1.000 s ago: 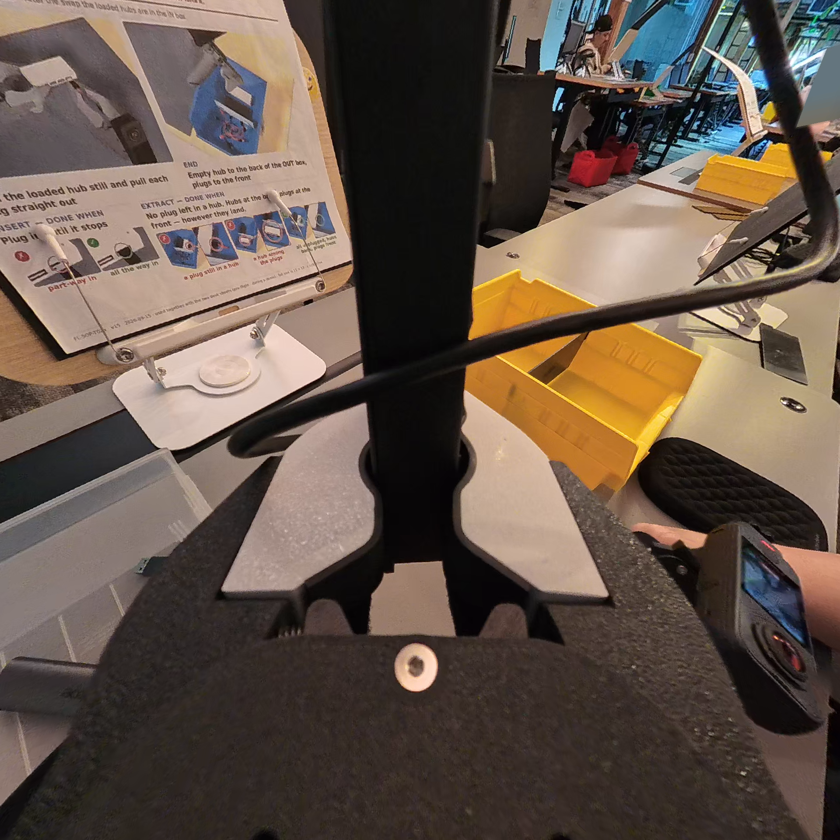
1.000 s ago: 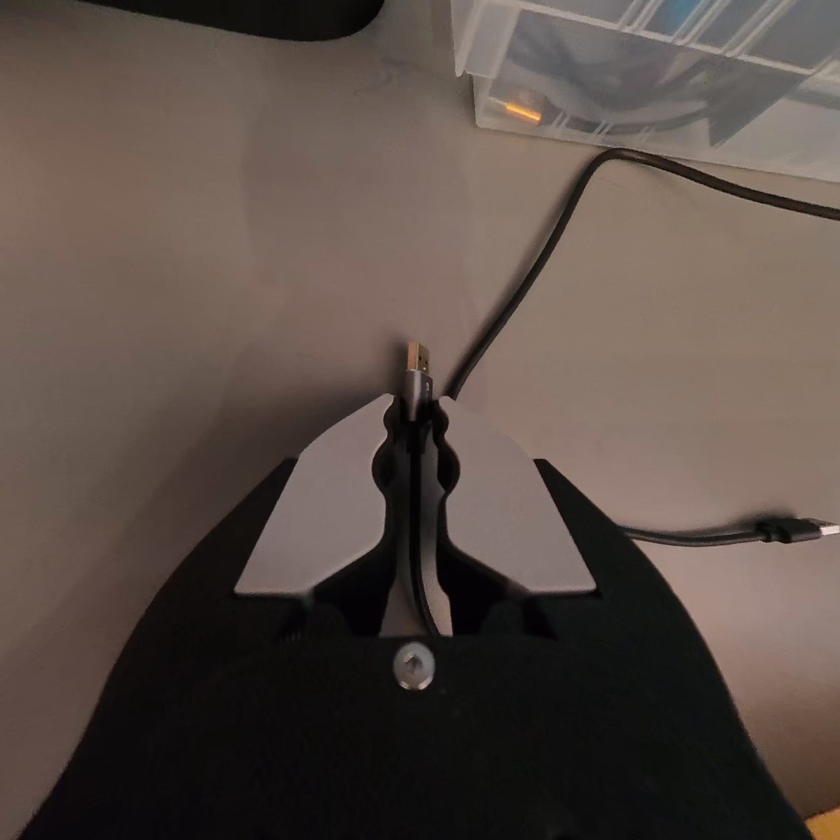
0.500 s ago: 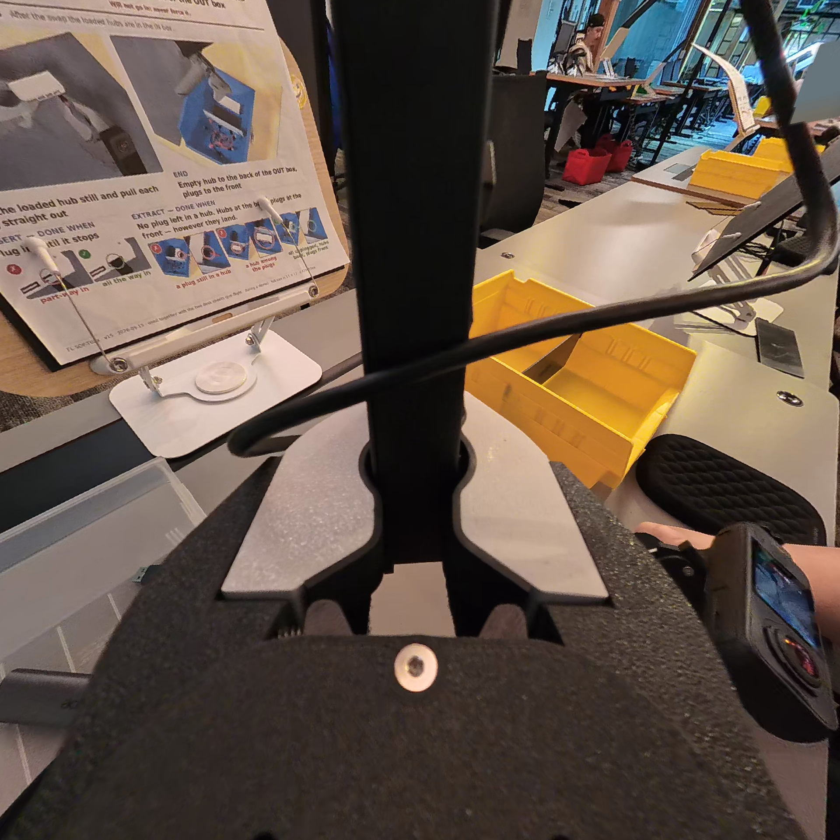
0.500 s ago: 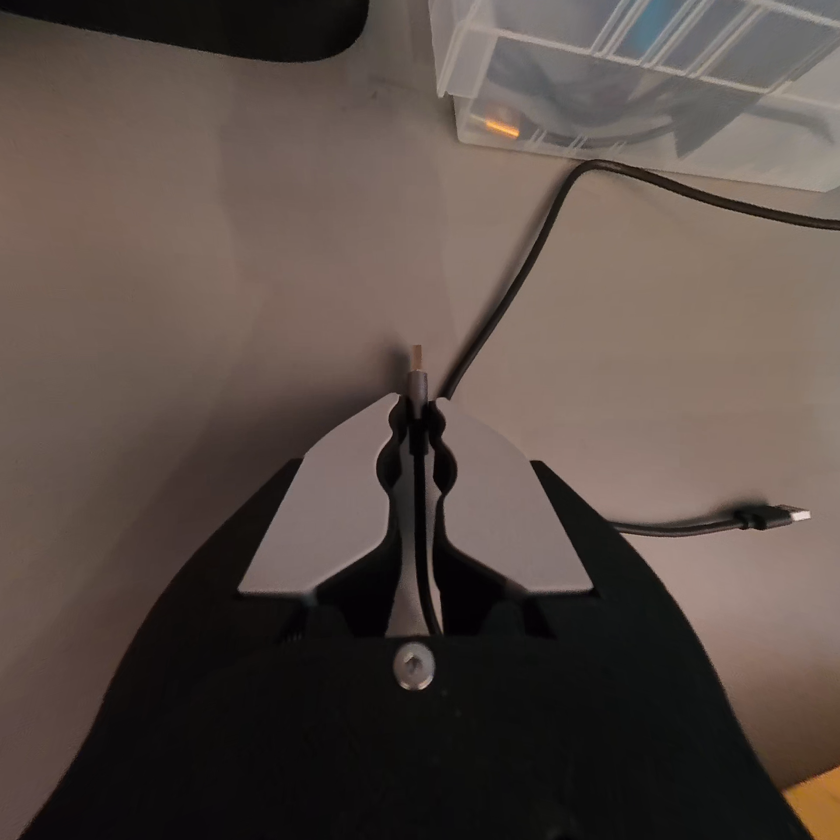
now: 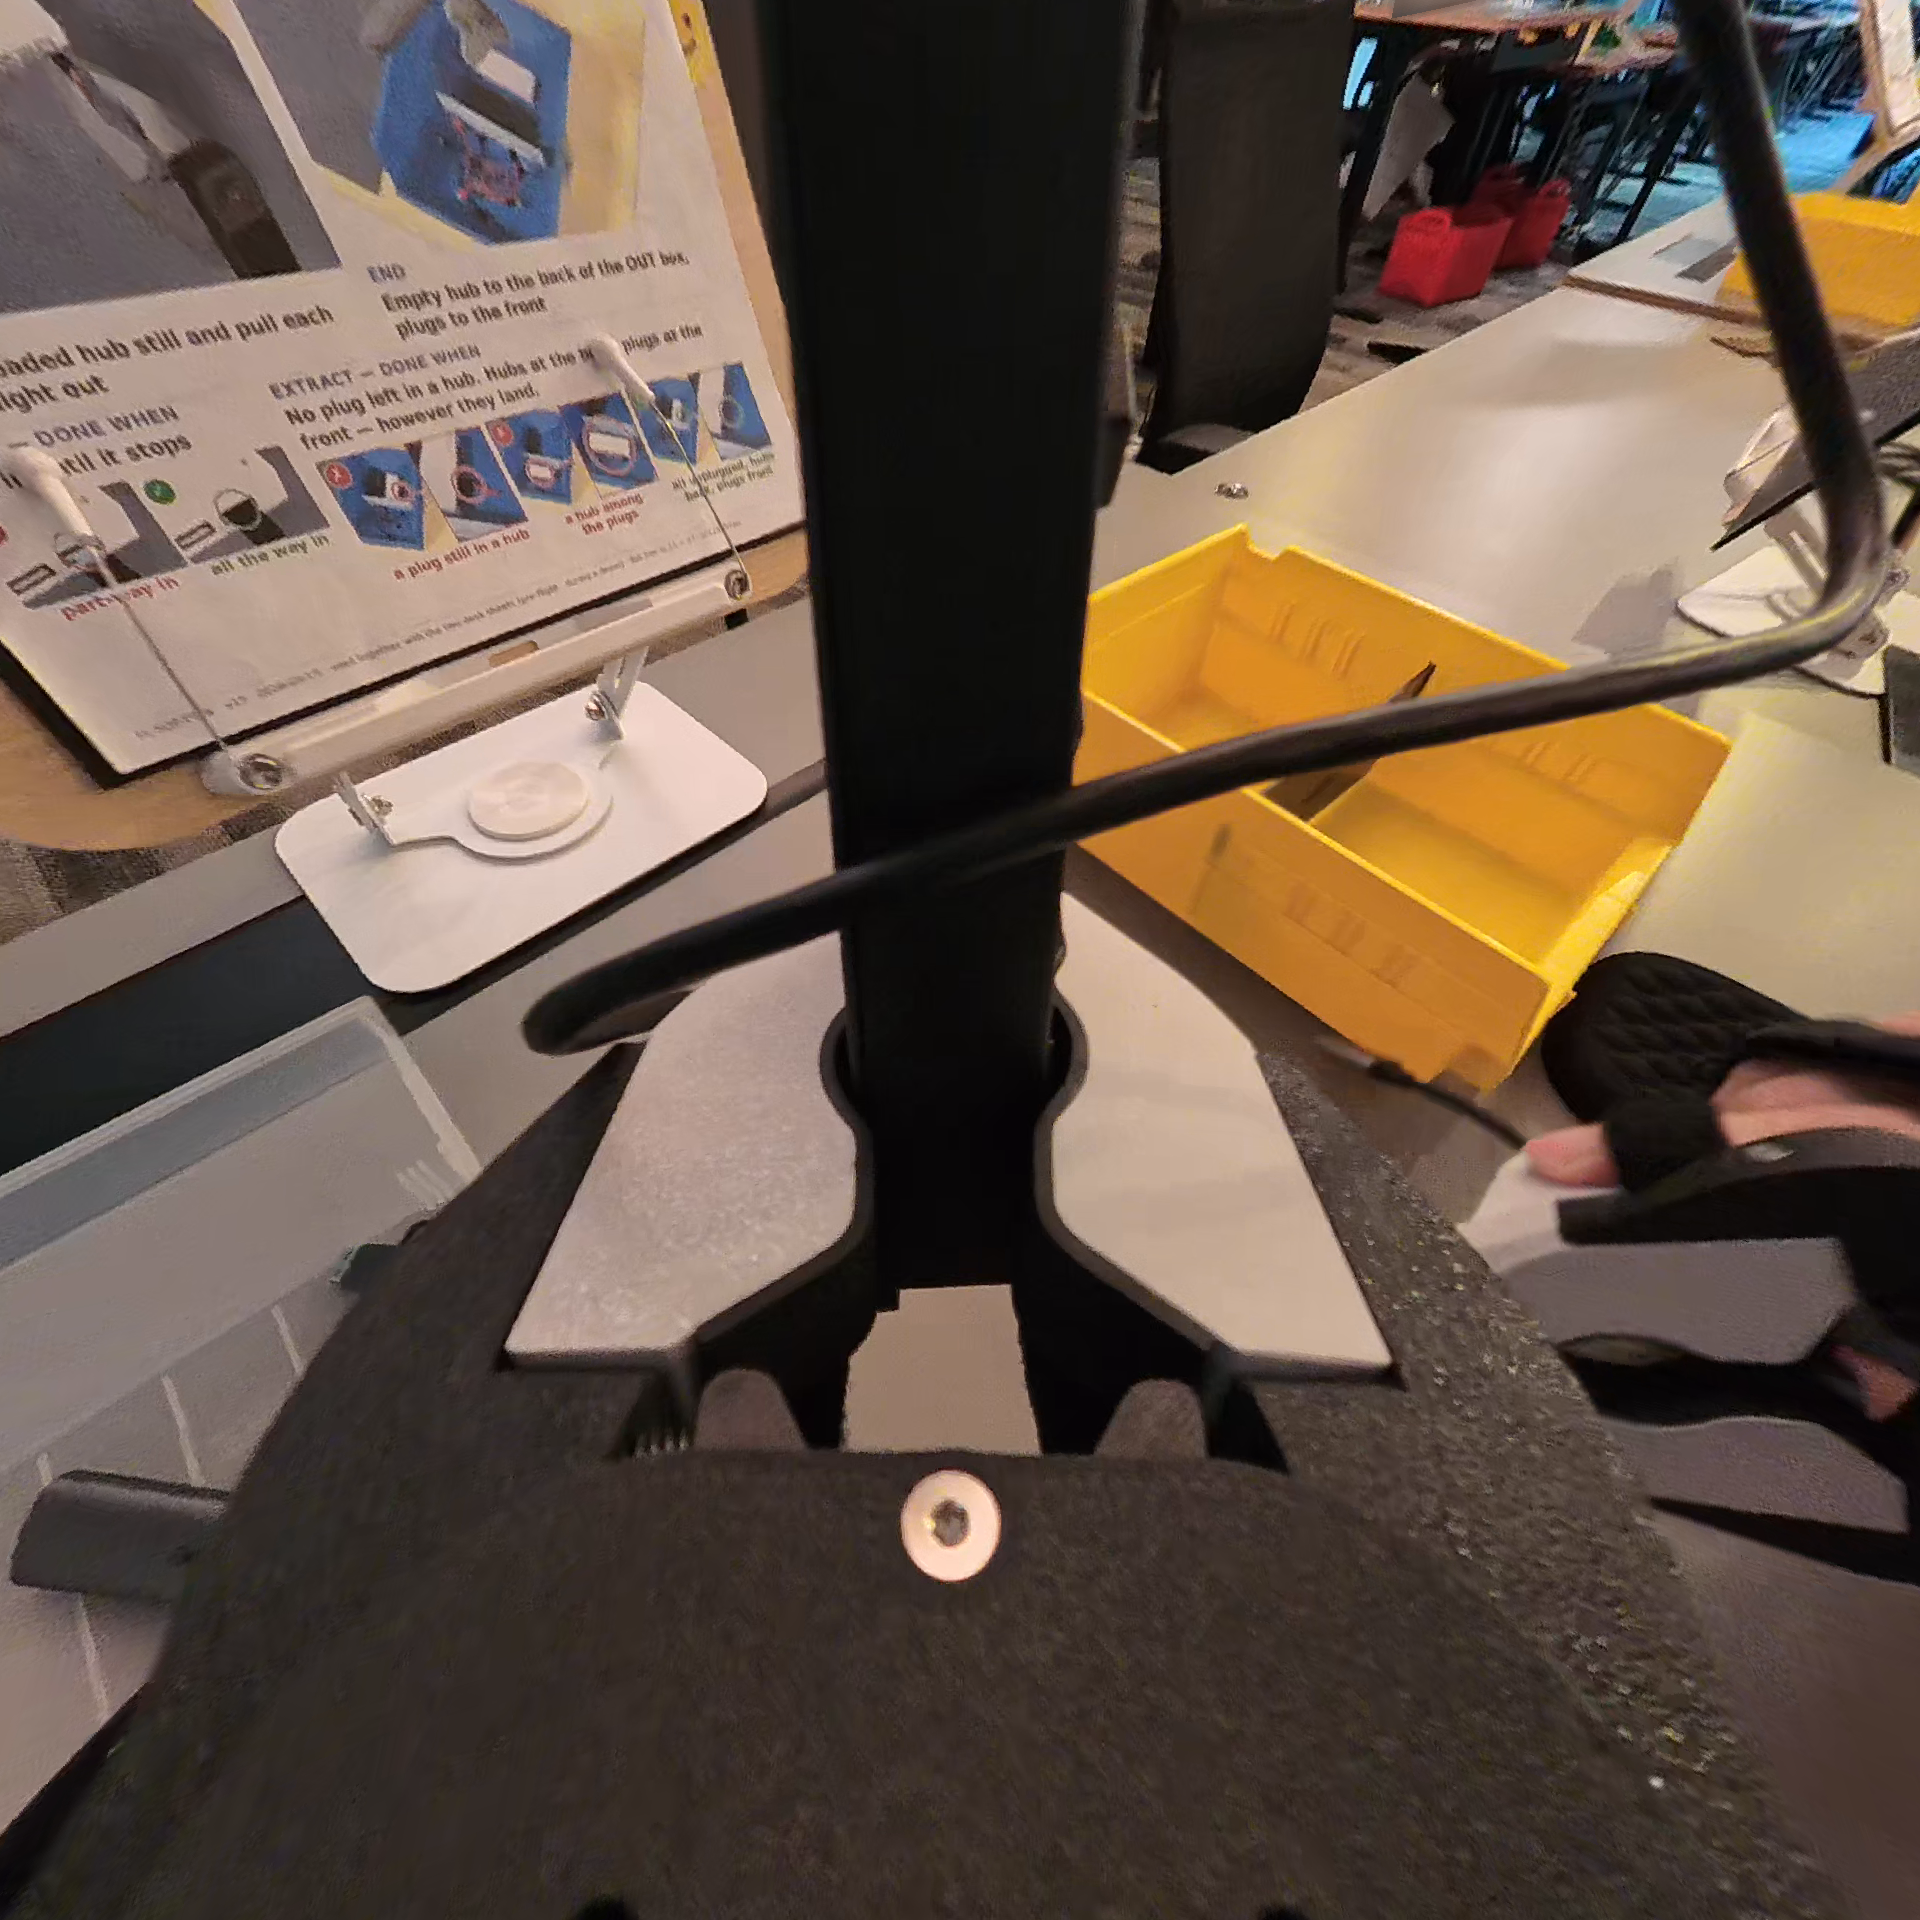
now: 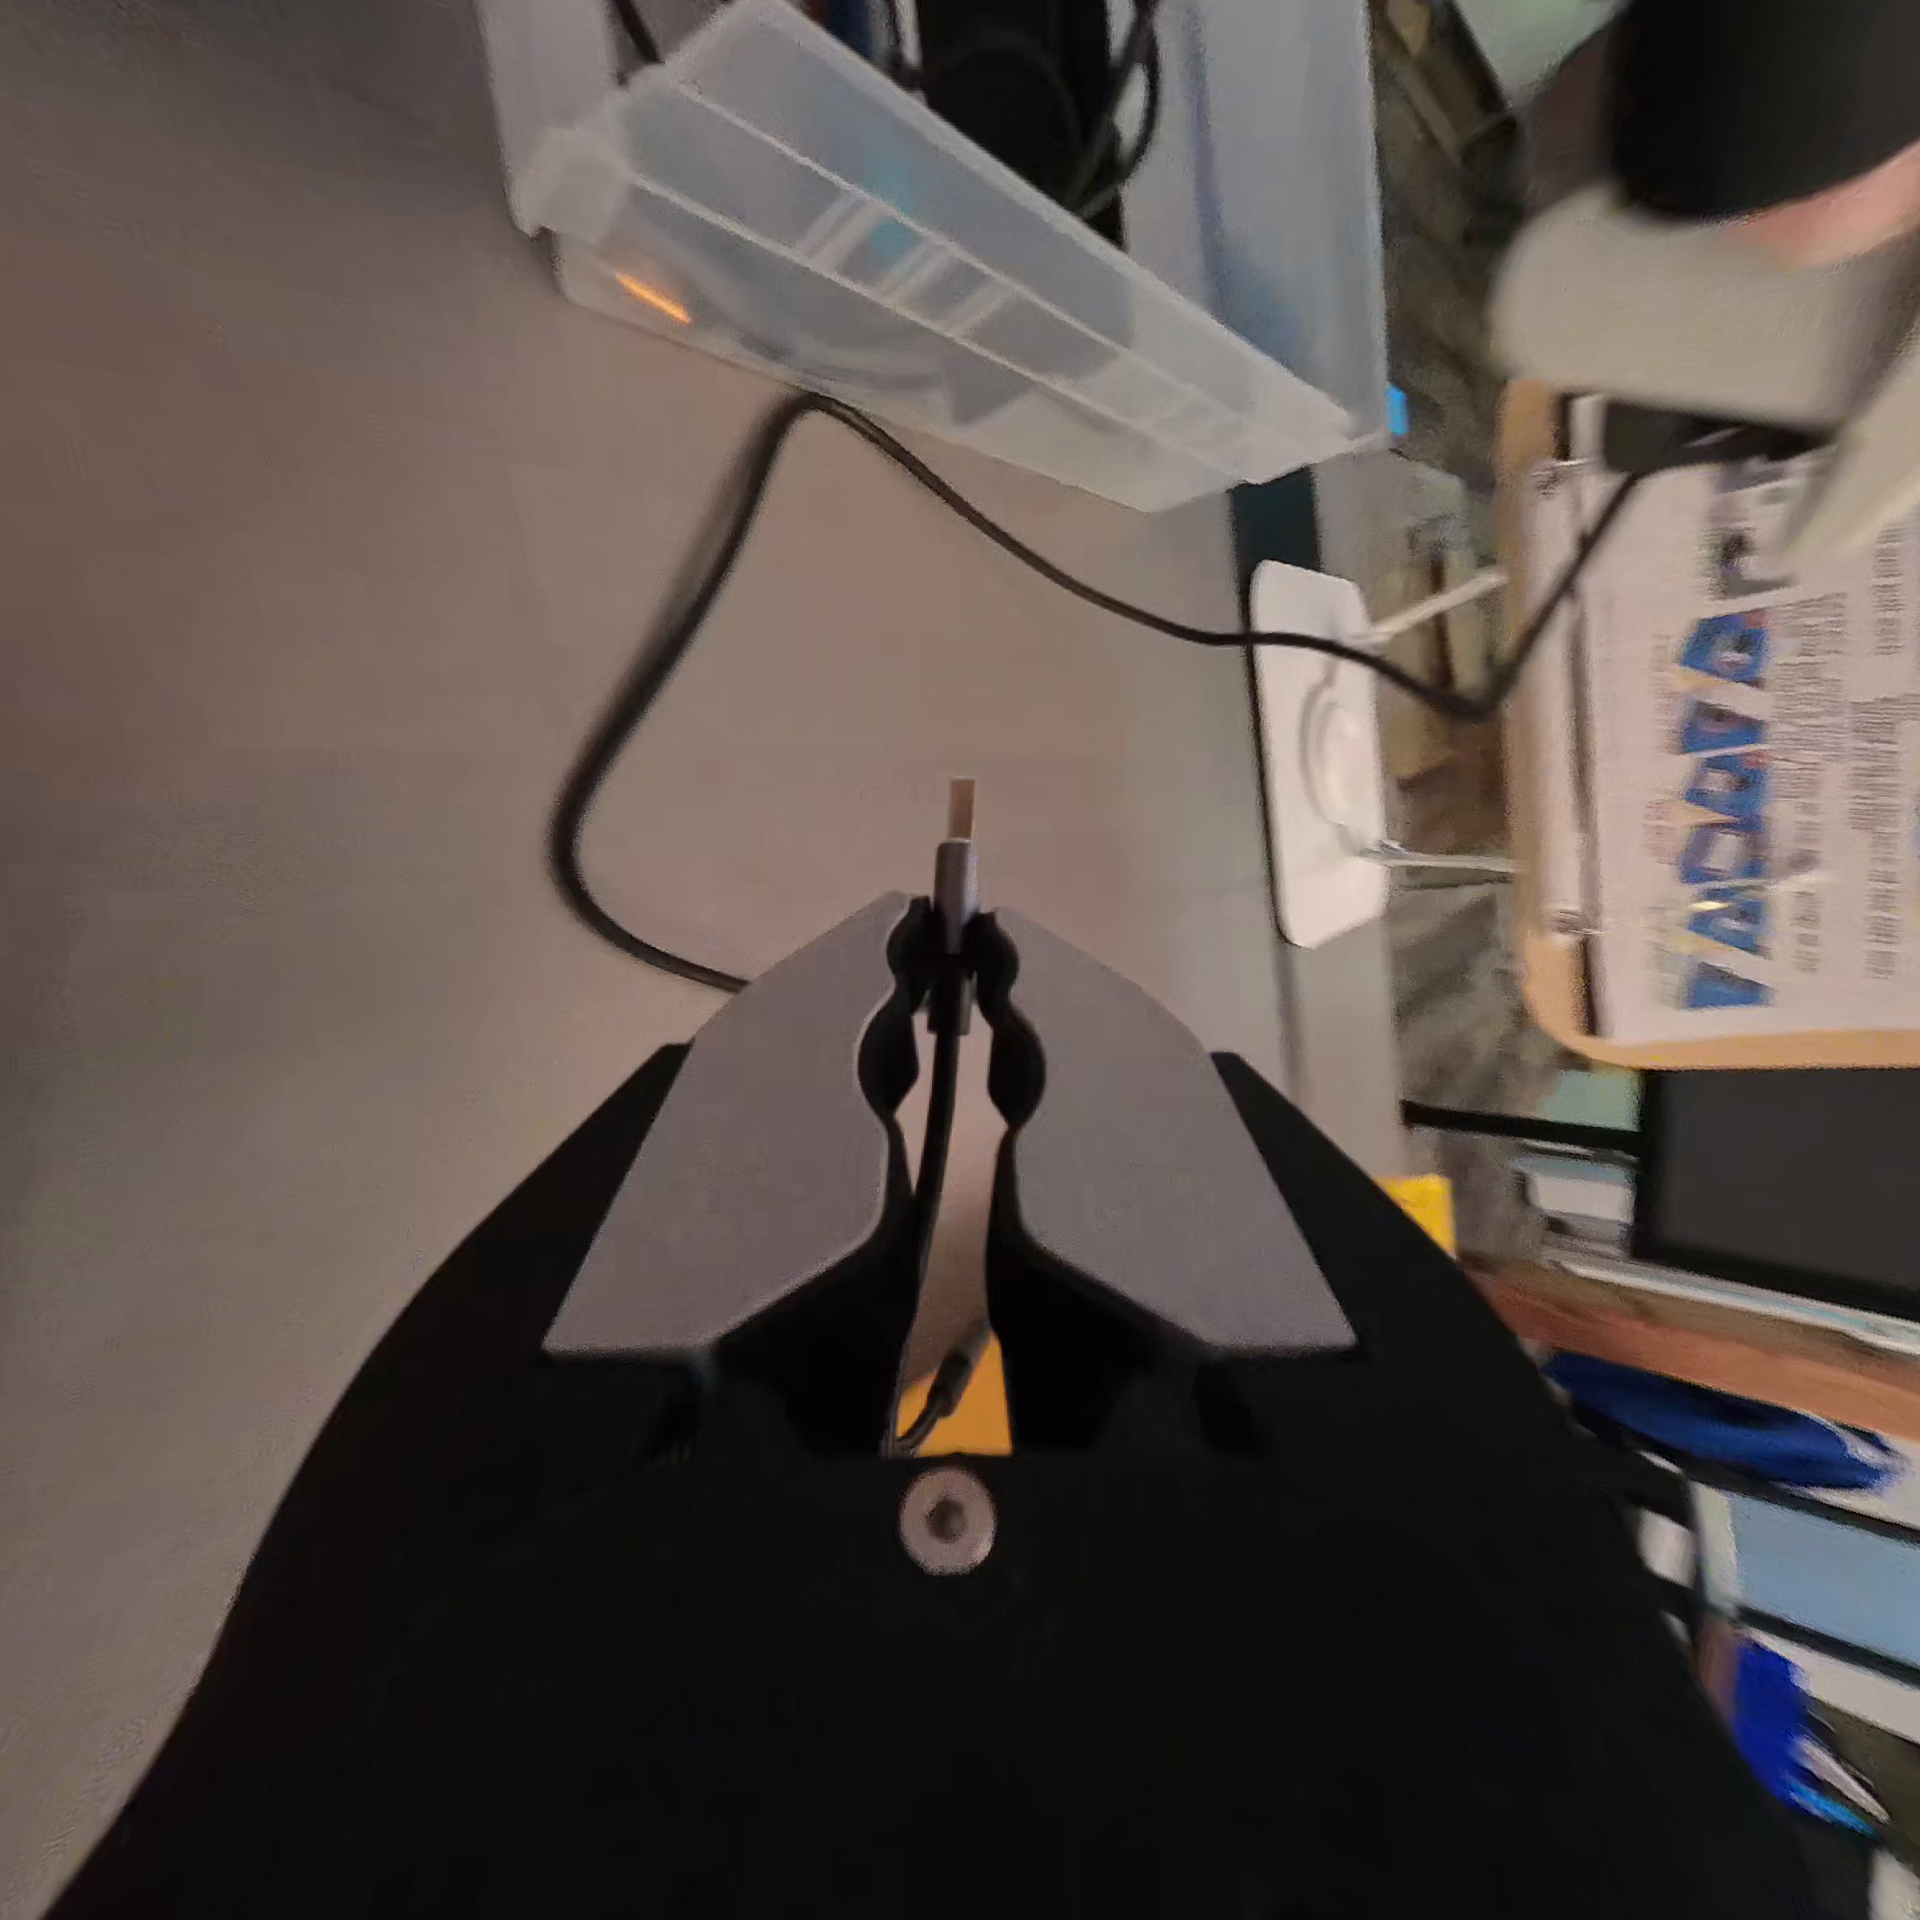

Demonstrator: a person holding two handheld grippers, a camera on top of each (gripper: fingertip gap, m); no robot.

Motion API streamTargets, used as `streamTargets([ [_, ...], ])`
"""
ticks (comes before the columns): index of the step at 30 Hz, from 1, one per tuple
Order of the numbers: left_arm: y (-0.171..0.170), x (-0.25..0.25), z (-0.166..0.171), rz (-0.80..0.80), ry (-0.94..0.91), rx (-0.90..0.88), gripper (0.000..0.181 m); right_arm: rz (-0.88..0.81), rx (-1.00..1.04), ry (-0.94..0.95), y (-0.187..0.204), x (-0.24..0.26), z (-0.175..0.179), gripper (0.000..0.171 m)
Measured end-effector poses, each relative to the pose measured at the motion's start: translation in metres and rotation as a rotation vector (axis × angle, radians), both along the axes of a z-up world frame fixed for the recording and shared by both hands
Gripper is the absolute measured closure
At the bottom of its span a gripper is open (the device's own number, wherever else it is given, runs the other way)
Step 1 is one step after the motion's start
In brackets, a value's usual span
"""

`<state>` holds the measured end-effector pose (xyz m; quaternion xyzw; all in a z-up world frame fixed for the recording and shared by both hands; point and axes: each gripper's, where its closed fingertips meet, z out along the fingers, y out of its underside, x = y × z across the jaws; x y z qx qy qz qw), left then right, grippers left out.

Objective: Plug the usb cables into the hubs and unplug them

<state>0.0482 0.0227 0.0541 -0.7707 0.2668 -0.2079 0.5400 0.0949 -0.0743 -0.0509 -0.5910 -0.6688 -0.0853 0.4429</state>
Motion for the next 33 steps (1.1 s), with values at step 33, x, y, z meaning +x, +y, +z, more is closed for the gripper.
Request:
streamTargets([
  [33, 0.021, 0.011, -0.033, 0.041, 0.03, -0.04, 0.155, -0.162, 0.229, -0.166, 0.04, 0.017, 0.092, 0.161],
])
